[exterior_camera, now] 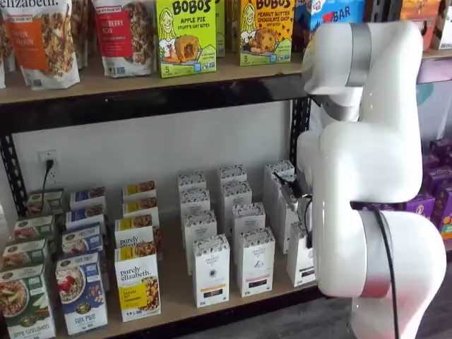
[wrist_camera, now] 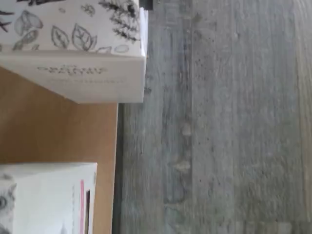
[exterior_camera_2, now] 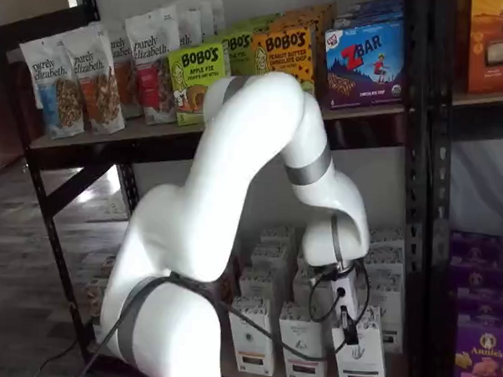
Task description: Pick up the white box with a green strip in the middle, on the bottom shelf, the sixth box from the left
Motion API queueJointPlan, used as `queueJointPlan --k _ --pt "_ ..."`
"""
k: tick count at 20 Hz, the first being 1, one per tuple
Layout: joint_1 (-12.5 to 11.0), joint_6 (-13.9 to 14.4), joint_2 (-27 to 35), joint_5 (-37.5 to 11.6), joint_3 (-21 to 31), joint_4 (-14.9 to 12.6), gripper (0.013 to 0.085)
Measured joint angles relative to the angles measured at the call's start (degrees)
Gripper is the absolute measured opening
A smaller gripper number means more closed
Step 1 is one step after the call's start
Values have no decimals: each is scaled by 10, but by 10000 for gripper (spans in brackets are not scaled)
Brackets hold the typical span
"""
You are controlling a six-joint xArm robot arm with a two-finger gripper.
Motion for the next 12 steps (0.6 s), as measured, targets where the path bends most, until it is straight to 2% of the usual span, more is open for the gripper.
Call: queueJointPlan --k 4,8,12 --pt "4 19 -61 -6 60 -16 490" --pt "19 31 -133 10 124 -15 490" --pt "21 89 -201 19 187 -75 490"
